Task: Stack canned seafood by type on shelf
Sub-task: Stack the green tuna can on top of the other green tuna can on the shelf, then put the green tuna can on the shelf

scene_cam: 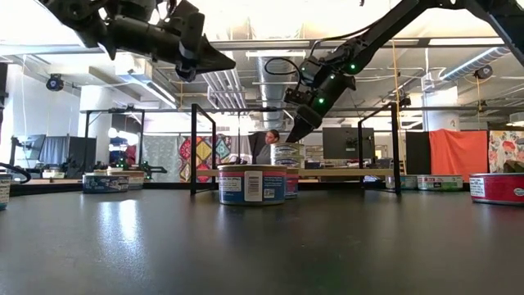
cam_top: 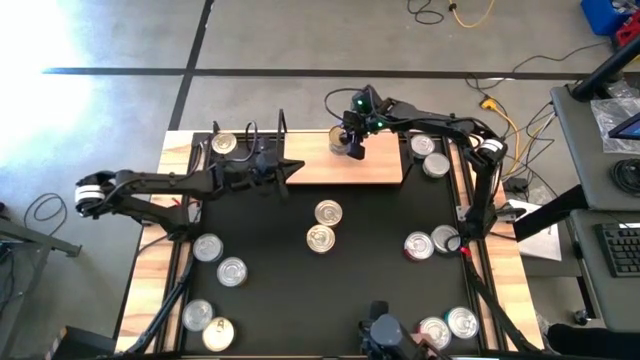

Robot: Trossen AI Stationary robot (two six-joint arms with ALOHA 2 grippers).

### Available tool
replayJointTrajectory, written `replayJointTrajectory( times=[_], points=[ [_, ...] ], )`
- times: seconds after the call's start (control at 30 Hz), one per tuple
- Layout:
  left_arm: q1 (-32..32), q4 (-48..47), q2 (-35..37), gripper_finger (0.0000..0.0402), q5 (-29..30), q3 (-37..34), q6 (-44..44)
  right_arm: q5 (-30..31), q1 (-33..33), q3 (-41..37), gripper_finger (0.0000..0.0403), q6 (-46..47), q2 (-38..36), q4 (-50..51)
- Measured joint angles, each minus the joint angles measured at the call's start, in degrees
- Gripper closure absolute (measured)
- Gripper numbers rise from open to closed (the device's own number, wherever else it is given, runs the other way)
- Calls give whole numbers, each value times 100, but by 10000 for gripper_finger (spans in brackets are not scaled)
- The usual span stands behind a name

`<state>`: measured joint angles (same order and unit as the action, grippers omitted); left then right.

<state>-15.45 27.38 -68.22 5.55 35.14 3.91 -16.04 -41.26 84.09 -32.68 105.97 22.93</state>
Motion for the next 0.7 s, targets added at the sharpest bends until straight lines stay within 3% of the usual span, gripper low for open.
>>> replayJointTrajectory(
  times=[0.23, 0.4, 0.53, 0.7],
  points=[
    [392, -21, 56, 401, 90, -67, 219, 12, 40, 235, 385, -141, -344, 365],
    [973, -181, 54, 401, 166, -132, 979, -82, 320, 253, 385, 151, -797, 879],
    [1499, -150, 66, 401, 107, -153, 1103, -420, 905, 4, 385, 377, -1184, 1259],
    [2020, -231, 127, 401, 145, -158, 1016, -400, 2151, -589, 385, 793, -1633, 1040]
  ],
)
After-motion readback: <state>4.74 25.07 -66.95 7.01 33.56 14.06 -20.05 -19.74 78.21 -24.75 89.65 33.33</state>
